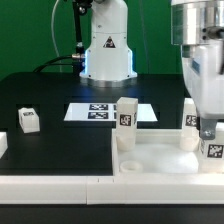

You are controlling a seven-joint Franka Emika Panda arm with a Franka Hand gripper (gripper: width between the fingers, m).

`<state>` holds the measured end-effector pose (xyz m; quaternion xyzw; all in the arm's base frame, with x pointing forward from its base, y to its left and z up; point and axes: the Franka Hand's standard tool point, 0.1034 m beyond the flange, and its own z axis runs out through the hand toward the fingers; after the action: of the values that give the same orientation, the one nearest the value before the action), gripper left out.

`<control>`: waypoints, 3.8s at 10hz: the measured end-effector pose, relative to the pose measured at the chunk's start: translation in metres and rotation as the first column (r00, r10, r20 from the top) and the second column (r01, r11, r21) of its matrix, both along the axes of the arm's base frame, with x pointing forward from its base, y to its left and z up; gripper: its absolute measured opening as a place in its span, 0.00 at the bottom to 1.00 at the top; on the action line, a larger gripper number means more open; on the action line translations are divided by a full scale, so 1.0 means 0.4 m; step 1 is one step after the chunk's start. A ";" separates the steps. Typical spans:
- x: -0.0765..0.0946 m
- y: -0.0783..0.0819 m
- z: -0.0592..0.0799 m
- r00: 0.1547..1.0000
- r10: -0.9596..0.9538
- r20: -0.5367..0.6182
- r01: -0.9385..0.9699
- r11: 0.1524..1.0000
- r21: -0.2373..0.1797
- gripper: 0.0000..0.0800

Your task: Assemble square table

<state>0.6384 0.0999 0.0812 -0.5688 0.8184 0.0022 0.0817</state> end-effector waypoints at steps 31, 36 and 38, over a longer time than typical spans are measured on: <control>-0.124 -0.304 0.150 0.657 0.746 0.106 -0.725 0.665 -0.180 0.81; -0.190 -0.389 0.125 0.392 0.918 0.054 -0.897 0.395 -0.197 0.81; -0.199 -0.400 0.118 0.247 0.968 0.040 -0.946 0.250 -0.208 0.81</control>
Offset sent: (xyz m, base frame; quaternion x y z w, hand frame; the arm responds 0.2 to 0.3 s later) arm 0.0060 0.0023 0.0031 0.0262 -0.0105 0.2486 0.9682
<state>0.5587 -0.0602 0.1286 -0.9512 0.2912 -0.0515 0.0880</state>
